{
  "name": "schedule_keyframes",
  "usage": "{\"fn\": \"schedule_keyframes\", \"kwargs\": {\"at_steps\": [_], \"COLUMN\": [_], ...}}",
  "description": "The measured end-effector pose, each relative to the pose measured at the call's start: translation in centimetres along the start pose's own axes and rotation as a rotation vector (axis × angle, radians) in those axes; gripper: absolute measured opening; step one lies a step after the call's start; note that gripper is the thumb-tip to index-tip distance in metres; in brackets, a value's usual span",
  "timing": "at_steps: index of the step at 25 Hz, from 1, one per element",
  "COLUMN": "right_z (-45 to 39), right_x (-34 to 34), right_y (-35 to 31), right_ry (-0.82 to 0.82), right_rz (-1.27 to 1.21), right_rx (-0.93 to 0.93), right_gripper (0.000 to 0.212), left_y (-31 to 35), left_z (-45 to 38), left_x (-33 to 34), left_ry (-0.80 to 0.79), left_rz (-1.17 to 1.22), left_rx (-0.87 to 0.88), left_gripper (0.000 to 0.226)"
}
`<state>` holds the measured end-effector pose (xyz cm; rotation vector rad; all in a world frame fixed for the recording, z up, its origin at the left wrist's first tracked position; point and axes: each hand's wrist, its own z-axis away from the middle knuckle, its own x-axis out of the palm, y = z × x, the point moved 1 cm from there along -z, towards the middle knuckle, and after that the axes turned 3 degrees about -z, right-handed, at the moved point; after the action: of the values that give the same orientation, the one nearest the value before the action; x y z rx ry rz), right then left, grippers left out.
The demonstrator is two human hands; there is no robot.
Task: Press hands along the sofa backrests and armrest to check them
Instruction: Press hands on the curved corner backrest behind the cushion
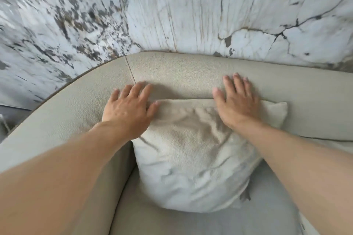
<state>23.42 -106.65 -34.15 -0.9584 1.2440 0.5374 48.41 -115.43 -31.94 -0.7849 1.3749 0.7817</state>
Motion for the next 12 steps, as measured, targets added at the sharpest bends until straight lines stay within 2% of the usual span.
{"fn": "schedule_keyframes", "kwargs": {"at_steps": [3, 6, 12], "right_z": [3.9, 9.0, 17.7], "right_x": [-2.4, -5.0, -12.0], "right_y": [-0.4, -1.7, -7.5], "right_ry": [-0.123, -0.188, -0.166], "right_rz": [0.010, 0.102, 0.232], "right_rx": [0.022, 0.006, -0.049], "right_gripper": [0.067, 0.067, 0.065], "left_y": [-0.4, -1.6, -7.4], "left_z": [4.0, 7.8, 15.8], "left_x": [-2.4, -5.9, -14.5], "left_ry": [-0.172, -0.260, -0.212], "left_rz": [0.014, -0.131, -0.210], "left_rx": [0.015, 0.096, 0.113], "left_gripper": [0.063, 0.060, 0.063]}}
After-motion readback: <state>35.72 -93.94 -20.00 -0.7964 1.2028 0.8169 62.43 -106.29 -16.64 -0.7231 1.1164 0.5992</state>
